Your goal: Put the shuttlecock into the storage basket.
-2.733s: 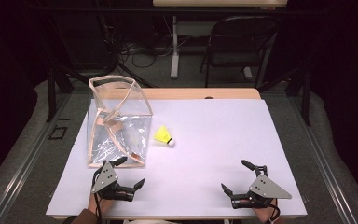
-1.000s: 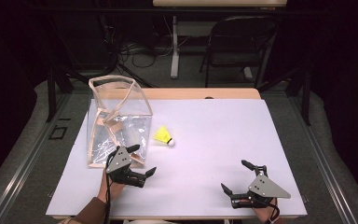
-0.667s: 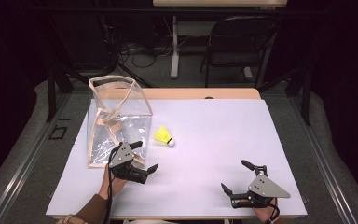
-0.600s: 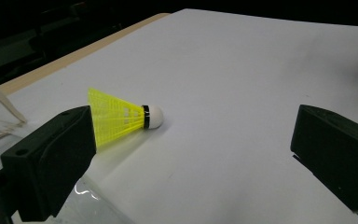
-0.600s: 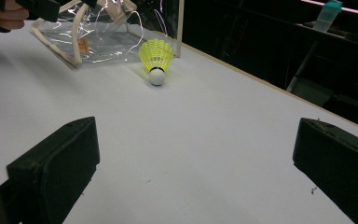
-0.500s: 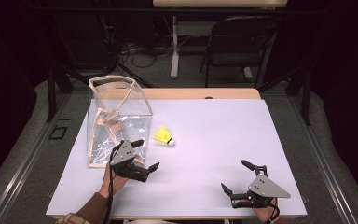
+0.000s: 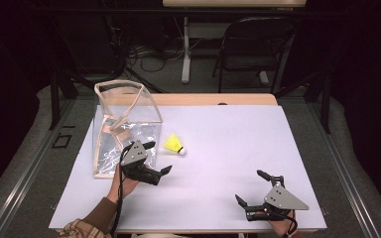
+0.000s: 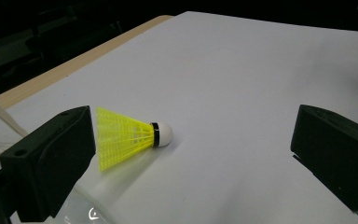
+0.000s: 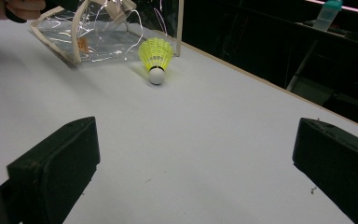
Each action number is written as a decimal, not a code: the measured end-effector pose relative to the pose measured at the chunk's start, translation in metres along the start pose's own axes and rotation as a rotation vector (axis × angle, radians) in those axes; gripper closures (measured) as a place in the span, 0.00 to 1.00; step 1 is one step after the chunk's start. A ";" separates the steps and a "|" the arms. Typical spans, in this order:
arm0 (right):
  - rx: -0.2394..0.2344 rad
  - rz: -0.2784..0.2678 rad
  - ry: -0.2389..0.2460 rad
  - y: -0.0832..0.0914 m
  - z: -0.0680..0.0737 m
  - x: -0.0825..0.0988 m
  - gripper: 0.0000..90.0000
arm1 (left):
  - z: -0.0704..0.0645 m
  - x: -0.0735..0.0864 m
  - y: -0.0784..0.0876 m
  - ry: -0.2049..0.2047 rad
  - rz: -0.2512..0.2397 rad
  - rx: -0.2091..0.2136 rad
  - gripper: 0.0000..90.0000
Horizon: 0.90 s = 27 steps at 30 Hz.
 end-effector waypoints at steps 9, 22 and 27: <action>0.001 0.001 0.000 0.000 0.000 0.000 0.00 | 0.008 -0.006 -0.009 0.014 0.013 0.017 0.00; 0.002 0.005 0.001 0.000 0.000 0.001 0.00 | 0.019 -0.017 -0.020 0.019 0.032 0.036 0.00; 0.000 0.005 0.002 0.000 0.000 0.001 0.00 | 0.026 -0.017 -0.025 0.030 0.050 0.038 0.00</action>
Point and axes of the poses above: each handheld gripper's, and its own axes: y roughly backward along the jaws, x roughly out of its underside, z roughly to its left, the point moved 7 cm from there along -y, roughly forward along the jaws, and after that the axes turned 12 degrees about x, right-handed, at the moved point
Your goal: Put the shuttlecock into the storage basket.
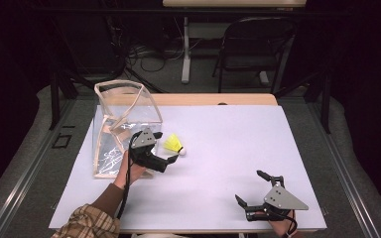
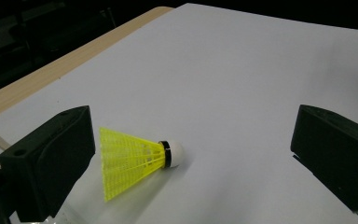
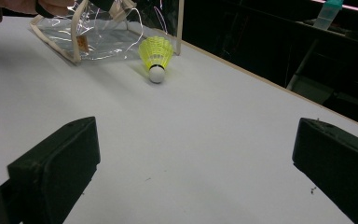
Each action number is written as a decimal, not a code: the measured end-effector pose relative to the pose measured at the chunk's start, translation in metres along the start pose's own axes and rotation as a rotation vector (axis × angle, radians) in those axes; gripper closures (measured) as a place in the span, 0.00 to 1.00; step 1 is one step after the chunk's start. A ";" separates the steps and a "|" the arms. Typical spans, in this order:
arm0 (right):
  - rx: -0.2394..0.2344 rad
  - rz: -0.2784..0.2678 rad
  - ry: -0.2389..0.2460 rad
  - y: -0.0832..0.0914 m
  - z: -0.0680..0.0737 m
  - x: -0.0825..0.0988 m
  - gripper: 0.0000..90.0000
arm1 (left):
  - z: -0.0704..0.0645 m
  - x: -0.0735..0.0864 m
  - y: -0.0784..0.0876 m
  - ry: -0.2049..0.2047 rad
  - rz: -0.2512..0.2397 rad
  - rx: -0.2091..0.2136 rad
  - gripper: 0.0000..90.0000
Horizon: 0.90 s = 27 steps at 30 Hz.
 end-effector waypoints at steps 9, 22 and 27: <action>0.001 0.003 0.002 0.000 0.001 0.000 0.00 | 0.009 -0.004 -0.003 0.008 0.029 0.003 0.00; -0.001 0.007 0.004 0.000 0.001 0.001 0.00 | 0.021 -0.012 -0.006 0.011 0.050 -0.008 0.00; -0.002 0.007 0.004 0.000 0.001 0.001 0.00 | 0.025 -0.015 -0.006 0.009 0.058 -0.016 0.00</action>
Point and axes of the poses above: each handheld gripper's, and its own axes: y roughly backward along the jaws, x roughly out of its underside, z roughly to its left, the point moved 7 cm from there along -y, roughly forward along the jaws, and after that the axes turned 12 degrees about x, right-handed, at the moved point
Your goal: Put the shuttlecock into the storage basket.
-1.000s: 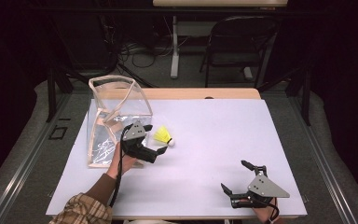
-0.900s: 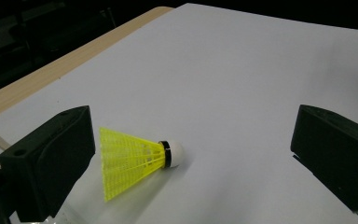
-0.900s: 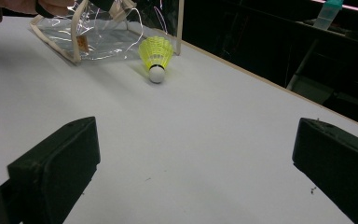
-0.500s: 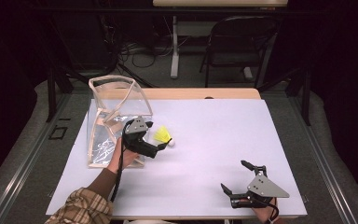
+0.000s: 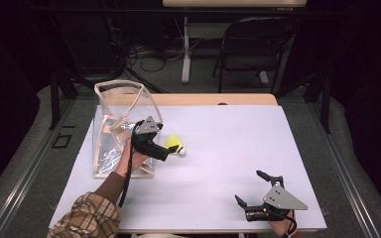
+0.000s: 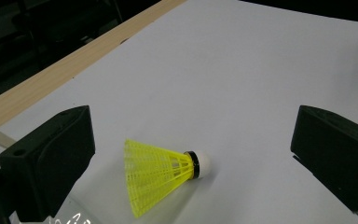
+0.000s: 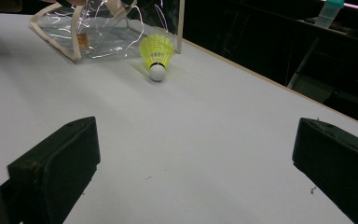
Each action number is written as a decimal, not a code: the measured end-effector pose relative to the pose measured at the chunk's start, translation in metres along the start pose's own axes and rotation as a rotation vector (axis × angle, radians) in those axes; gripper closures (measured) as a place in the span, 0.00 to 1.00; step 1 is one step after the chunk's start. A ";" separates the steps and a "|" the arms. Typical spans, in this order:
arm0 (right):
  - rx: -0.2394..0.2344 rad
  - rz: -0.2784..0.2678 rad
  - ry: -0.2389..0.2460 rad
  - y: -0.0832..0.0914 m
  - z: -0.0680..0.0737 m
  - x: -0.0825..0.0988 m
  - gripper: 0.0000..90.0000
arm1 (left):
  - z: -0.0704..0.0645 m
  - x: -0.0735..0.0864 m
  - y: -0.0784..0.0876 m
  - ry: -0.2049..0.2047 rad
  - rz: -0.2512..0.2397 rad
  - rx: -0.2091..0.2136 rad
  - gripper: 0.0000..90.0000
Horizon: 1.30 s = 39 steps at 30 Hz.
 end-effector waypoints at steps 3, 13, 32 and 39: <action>0.000 -0.001 -0.001 0.000 0.000 0.000 0.00 | 0.003 -0.001 -0.001 0.005 0.006 -0.002 0.00; -0.002 0.000 -0.001 0.000 0.000 0.000 0.00 | 0.010 0.000 -0.010 0.006 0.063 0.003 0.00; -0.003 0.000 0.001 0.000 0.000 0.000 0.00 | 0.020 0.013 -0.029 0.033 0.263 -0.005 0.09; -0.004 0.001 0.001 0.000 0.000 0.000 0.00 | 0.022 0.016 -0.034 0.048 0.316 -0.030 0.21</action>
Point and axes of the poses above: each handheld gripper's, and its own axes: y roughly backward along the jaws, x roughly out of its underside, z roughly to its left, the point moved 7 cm from there along -y, roughly forward along the jaws, and after that the axes turned 12 degrees about x, right-handed, at the moved point
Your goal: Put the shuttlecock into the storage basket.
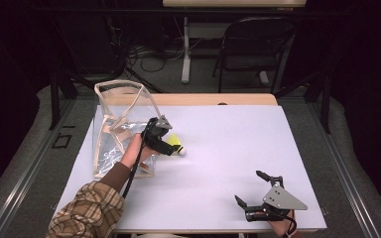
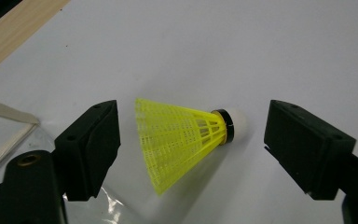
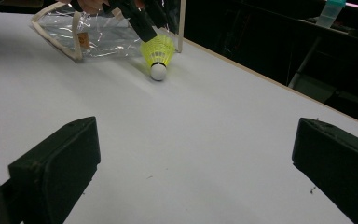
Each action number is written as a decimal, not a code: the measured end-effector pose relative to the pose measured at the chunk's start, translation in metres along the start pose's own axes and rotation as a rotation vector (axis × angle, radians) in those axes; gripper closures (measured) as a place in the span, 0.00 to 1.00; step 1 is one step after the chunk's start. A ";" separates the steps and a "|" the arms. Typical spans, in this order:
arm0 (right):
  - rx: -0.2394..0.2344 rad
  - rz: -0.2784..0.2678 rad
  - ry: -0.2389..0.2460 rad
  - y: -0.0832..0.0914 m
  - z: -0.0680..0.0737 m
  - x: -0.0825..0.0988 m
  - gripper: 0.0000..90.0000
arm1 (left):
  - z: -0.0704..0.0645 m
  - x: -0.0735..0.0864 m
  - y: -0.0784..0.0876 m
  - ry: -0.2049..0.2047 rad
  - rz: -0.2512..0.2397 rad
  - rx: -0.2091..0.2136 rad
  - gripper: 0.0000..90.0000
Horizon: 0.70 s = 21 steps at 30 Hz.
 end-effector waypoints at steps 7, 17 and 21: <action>0.000 -0.002 0.000 0.000 0.000 0.000 0.01 | 0.001 0.003 -0.006 0.020 0.049 -0.019 0.29; 0.000 0.001 0.003 0.000 0.000 0.000 0.01 | 0.005 0.007 -0.010 0.059 0.076 -0.051 0.48; 0.002 0.001 0.002 0.000 0.000 0.000 0.01 | 0.005 0.008 -0.012 0.053 0.088 -0.059 0.55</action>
Point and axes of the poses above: each handheld gripper's, and its own axes: y roughly backward along the jaws, x roughly out of its underside, z roughly to its left, the point moved 7 cm from there along -y, roughly forward along the jaws, and after that the axes turned 12 degrees about x, right-handed, at the moved point
